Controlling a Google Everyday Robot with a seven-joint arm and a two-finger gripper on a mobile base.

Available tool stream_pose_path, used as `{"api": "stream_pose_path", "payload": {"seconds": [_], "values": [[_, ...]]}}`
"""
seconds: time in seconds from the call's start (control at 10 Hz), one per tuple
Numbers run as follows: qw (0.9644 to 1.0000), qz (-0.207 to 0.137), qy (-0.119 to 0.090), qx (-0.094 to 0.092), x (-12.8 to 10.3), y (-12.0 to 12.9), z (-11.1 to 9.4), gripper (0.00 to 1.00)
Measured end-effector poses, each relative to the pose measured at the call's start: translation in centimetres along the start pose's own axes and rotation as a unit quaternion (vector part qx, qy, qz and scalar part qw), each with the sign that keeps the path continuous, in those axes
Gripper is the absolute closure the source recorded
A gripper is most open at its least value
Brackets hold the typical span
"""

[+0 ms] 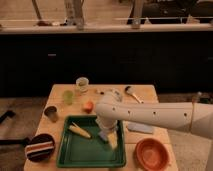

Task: Place sponge in red bowl

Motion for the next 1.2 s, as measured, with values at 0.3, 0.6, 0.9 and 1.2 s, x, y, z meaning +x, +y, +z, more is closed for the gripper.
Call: {"api": "stream_pose_path", "payload": {"seconds": [0.3, 0.6, 0.9, 1.2], "values": [[1.0, 0.001, -0.001, -0.008, 0.0, -0.4, 1.3, 0.06], [0.9997, 0.014, -0.013, -0.016, 0.8, -0.3, 3.3, 0.06], [0.9991, 0.024, -0.023, -0.027, 2.0, 0.2, 5.5, 0.06], [0.9987, 0.017, -0.031, -0.038, 2.0, 0.0, 6.4, 0.07]]}}
